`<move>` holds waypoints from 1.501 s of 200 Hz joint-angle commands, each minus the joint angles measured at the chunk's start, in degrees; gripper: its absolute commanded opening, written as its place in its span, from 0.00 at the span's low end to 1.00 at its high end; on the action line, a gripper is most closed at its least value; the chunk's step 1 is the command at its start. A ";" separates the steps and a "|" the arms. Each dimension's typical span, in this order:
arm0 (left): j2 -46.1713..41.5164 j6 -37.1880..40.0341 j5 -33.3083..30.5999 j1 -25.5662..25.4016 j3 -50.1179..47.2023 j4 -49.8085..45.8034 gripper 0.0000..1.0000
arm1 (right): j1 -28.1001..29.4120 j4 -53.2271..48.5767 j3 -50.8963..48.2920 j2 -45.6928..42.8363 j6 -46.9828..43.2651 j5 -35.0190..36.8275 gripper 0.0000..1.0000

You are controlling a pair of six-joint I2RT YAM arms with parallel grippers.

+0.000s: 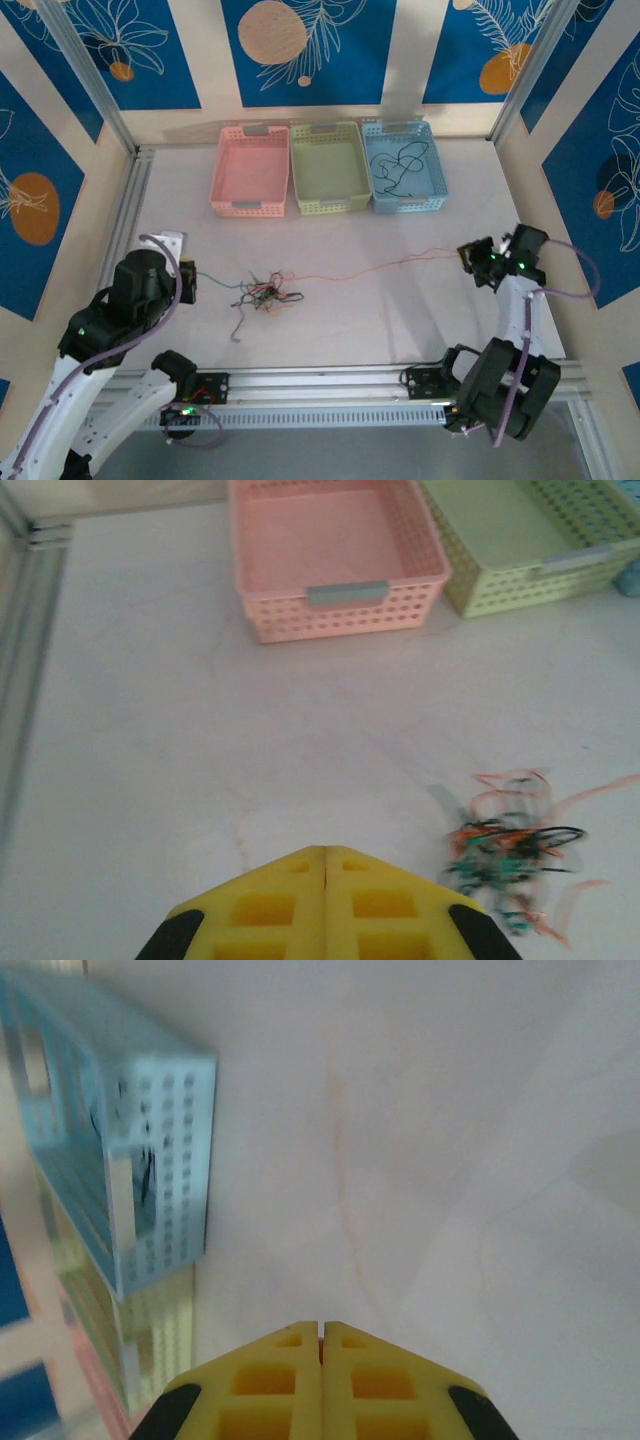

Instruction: Untangle the cables

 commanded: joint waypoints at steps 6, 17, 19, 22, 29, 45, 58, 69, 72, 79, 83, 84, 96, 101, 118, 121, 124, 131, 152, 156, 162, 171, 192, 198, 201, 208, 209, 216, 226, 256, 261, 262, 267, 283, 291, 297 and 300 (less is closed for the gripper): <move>3.79 0.45 8.32 0.37 -1.27 8.13 0.00 | 7.08 -3.56 3.50 0.93 -2.43 4.71 0.00; 5.23 0.77 9.37 0.41 -1.11 9.03 0.00 | 8.34 -4.30 4.33 1.78 -2.94 5.48 0.00; 5.44 0.87 9.56 0.41 -1.11 9.01 0.00 | 8.45 -4.49 4.47 2.01 -3.05 5.40 0.01; 5.63 1.06 9.73 0.41 -1.17 9.07 0.00 | 8.53 -4.80 4.69 2.36 -3.20 5.26 0.03; 5.92 1.49 10.05 0.43 -1.56 9.33 0.00 | 8.73 -5.65 5.18 3.11 -3.77 5.07 0.09; 5.84 2.05 10.16 0.41 -2.33 9.28 0.00 | 8.78 -7.23 5.73 3.96 -4.76 4.69 0.24; 5.84 2.24 10.65 0.42 -2.51 9.43 0.00 | 9.11 -8.61 6.27 3.43 -5.08 5.06 0.33; 5.85 2.24 11.02 0.42 -2.75 9.83 0.00 | 9.95 -9.61 6.79 2.27 -5.01 6.09 0.37; 5.96 2.20 11.10 0.41 -2.84 9.96 0.00 | 10.31 -9.86 6.95 1.83 -4.93 6.44 0.39; 5.92 2.20 11.20 0.37 -3.11 10.26 0.00 | 11.34 -10.55 7.43 0.88 -4.66 7.37 0.41; 5.97 2.22 11.24 0.41 -3.27 10.32 0.00 | 12.02 -10.91 7.87 0.37 -4.40 7.60 0.41; 5.90 2.24 11.24 0.41 -3.33 10.36 0.00 | 12.11 -11.00 7.95 0.28 -4.35 7.58 0.41; 5.77 2.25 11.33 0.48 -3.68 10.50 0.00 | 14.66 -11.68 8.86 -0.84 -3.39 7.05 0.42; 5.67 2.24 11.41 0.41 -3.81 10.62 0.00 | 16.34 -11.72 9.05 -1.23 -2.39 6.61 0.42; 5.33 2.25 11.55 0.41 -4.05 10.76 0.00 | 24.71 -8.98 7.98 -1.49 1.82 4.72 0.41; 5.31 2.25 11.59 0.41 -4.15 10.79 0.00 | 25.97 -8.67 7.91 -1.38 2.31 4.79 0.41; 5.26 2.23 11.54 0.41 -4.18 10.77 0.00 | 28.67 -8.14 7.87 -1.02 3.20 5.38 0.41; 5.24 2.22 11.55 0.42 -4.27 10.82 0.00 | 33.48 -6.94 7.85 -0.21 4.62 6.44 0.41; 5.00 2.24 11.59 0.41 -4.51 10.93 0.00 | 46.44 -0.65 8.90 4.85 4.21 6.73 0.41; 4.96 2.20 11.59 0.41 -4.53 10.96 0.00 | 48.45 0.11 9.51 6.22 3.55 6.81 0.40; 5.04 2.21 11.61 0.41 -4.61 10.94 0.00 | 51.55 0.90 10.88 8.48 1.90 6.90 0.41; 5.04 2.26 11.68 0.41 -4.68 10.94 0.00 | 55.68 1.04 13.33 12.10 -0.32 7.77 0.40; 5.18 2.28 11.59 0.41 -4.71 10.97 0.00 | 64.57 0.71 19.86 20.59 -5.97 8.87 0.39; 5.07 2.25 11.54 0.41 -4.71 10.94 0.00 | 66.56 0.01 21.96 23.12 -7.65 9.72 0.38; 5.07 2.33 11.51 0.41 -4.78 10.88 0.00 | 67.53 -0.54 23.12 24.36 -8.38 10.44 0.38; 5.05 2.28 11.47 0.41 -4.79 10.87 0.00 | 69.46 -1.28 25.53 27.06 -10.06 12.12 0.37; 5.05 2.26 11.44 0.41 -4.79 10.86 0.00 | 69.75 -1.35 25.83 27.42 -10.34 12.35 0.37; 5.02 2.33 11.33 0.41 -4.79 10.85 0.00 | 71.25 -1.27 27.86 29.99 -12.36 13.14 0.37; 5.04 2.26 11.20 0.39 -4.88 10.85 0.00 | 72.51 -1.23 30.52 33.42 -14.29 13.07 0.37; 5.17 2.51 10.96 0.41 -4.97 10.67 0.00 | 74.66 -1.62 36.96 41.75 -20.82 9.39 0.37; 5.17 2.48 10.90 0.42 -4.97 10.70 0.00 | 74.76 -2.06 37.86 42.82 -21.52 9.19 0.37; 5.15 2.50 10.89 0.42 -4.97 10.68 0.00 | 74.73 -2.18 38.06 43.08 -21.69 9.12 0.37; 5.22 2.51 10.74 0.41 -4.97 10.67 0.00 | 74.86 -2.58 39.07 44.49 -22.70 8.94 0.37; 5.14 2.50 10.78 0.40 -4.97 10.68 0.00 | 74.95 -3.98 41.23 47.47 -24.47 9.40 0.37; 5.13 2.51 10.63 0.41 -4.98 10.67 0.00 | 75.02 -4.37 41.91 48.53 -25.14 9.49 0.37; 5.13 2.51 10.63 0.41 -4.97 10.65 0.00 | 75.13 -4.45 42.22 49.21 -25.33 9.82 0.37; 5.12 2.51 10.63 0.41 -4.97 10.59 0.00 | 75.13 -4.46 42.40 49.33 -25.41 9.84 0.37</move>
